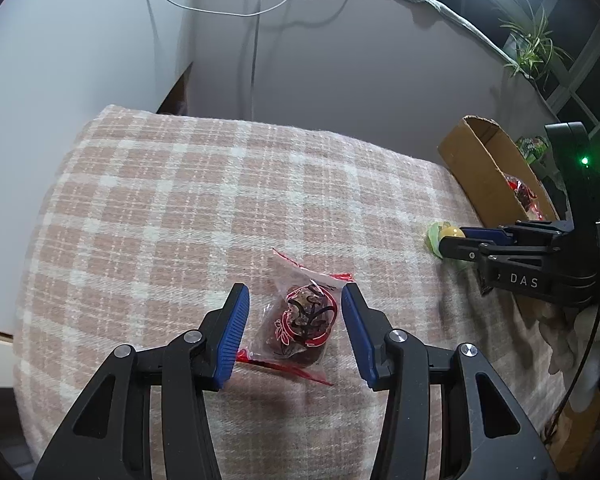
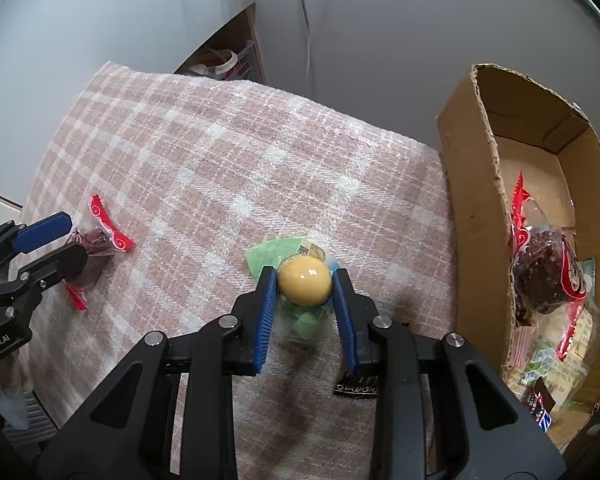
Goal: Organize snacks
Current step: 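Grasp the red chocolate packet with the left gripper while the right grasps the yellow ball candy, then carry the red chocolate packet and yellow ball candy over the cardboard box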
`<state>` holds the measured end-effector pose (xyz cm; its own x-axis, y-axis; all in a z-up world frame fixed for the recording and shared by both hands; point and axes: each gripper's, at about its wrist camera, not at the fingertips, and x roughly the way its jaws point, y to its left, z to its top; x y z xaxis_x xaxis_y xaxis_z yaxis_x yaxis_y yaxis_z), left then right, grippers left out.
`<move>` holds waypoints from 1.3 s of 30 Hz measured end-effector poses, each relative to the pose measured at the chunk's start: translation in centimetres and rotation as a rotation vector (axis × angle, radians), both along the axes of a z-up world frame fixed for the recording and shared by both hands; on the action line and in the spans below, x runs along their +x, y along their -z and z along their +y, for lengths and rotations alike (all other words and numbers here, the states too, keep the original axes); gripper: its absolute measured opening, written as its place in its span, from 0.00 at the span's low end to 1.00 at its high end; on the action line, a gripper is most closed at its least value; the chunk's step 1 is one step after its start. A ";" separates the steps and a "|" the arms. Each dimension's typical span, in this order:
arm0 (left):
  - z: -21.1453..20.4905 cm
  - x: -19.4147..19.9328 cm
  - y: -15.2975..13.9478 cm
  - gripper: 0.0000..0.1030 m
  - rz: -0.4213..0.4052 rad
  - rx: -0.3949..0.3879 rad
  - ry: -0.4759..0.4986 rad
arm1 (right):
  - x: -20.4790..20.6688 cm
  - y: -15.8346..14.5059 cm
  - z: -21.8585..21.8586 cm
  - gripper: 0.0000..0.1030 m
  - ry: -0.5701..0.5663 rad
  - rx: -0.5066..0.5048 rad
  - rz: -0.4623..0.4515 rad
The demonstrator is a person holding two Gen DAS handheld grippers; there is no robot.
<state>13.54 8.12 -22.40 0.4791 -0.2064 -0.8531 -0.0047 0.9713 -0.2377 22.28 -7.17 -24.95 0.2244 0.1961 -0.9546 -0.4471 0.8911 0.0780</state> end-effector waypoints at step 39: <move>1.4 -1.4 0.0 0.21 -0.011 -0.068 -0.039 | -0.6 -1.1 0.2 0.28 -0.014 0.052 -0.026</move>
<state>12.12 9.50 -22.41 0.4976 -0.2441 -0.8323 -0.0394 0.9522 -0.3029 21.65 -6.95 -23.85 0.2458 0.2489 -0.9368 -0.4620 0.8797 0.1126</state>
